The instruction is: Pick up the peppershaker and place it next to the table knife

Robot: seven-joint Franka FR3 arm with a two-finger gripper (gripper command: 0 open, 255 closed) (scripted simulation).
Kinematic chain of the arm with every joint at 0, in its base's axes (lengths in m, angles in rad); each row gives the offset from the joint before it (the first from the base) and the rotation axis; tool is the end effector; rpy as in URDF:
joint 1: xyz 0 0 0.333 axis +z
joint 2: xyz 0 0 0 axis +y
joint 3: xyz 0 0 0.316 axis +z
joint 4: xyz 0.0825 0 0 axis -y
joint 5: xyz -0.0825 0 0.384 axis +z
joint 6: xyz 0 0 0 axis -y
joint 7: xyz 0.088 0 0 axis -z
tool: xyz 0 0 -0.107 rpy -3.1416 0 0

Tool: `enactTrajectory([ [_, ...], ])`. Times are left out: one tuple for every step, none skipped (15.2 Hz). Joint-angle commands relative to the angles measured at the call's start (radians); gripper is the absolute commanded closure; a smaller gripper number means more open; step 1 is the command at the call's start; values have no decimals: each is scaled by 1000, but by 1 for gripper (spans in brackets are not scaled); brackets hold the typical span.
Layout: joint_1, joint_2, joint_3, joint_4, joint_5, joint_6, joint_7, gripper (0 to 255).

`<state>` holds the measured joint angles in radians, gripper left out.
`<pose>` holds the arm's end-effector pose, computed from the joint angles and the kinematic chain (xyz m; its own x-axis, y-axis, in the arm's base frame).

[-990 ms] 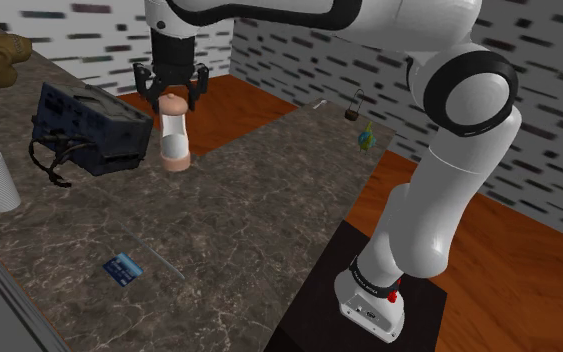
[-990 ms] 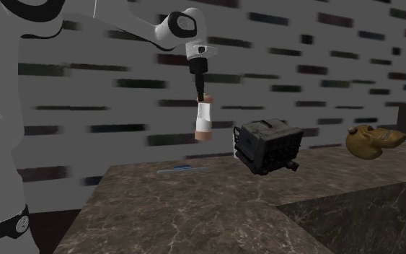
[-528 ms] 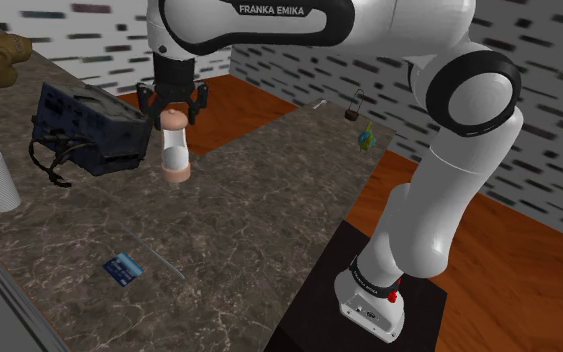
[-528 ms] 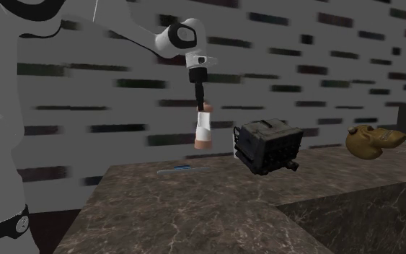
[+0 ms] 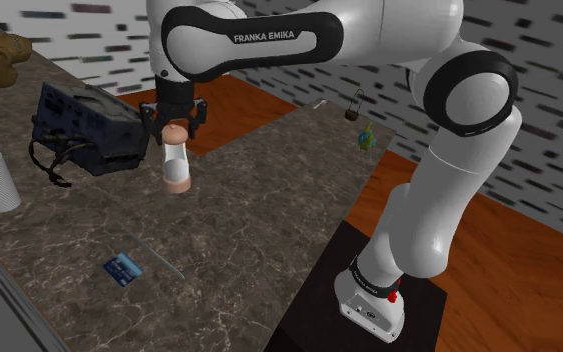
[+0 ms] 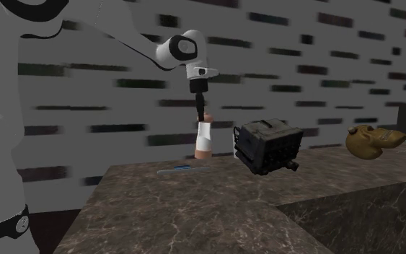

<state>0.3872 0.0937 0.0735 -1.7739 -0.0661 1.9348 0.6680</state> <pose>0.5383 0.2606 0.5059 0.9789 -0.1845 0.0873 -0.1854 -0.9827 0.0028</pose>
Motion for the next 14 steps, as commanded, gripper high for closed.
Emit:
enactTrajectory([
  [1, 1, 1, -27, -1, 28, 4, 255],
  [1, 3, 1, -38, -2, 41, 5, 255],
  [1, 5, 0, -48, -2, 54, 5, 255],
  [1, 8, 0, -59, -3, 67, 6, 255],
  [1, 10, 0, -69, -3, 80, 7, 255],
  [1, 13, 0, -79, -4, 93, 8, 255],
  [1, 16, 0, -89, -5, 105, 9, 255],
  [1, 19, 0, -98, -5, 118, 10, 255],
  [1, 23, 0, -108, -6, 131, 11, 255],
  [1, 27, 0, -117, -7, 143, 12, 255],
  [1, 30, 0, -125, -8, 156, 13, 255],
  [1, 34, -1, -134, -8, 168, 14, 255],
  [1, 39, -1, -142, -9, 181, 15, 255],
  [1, 43, -1, -150, -10, 193, 16, 255],
])
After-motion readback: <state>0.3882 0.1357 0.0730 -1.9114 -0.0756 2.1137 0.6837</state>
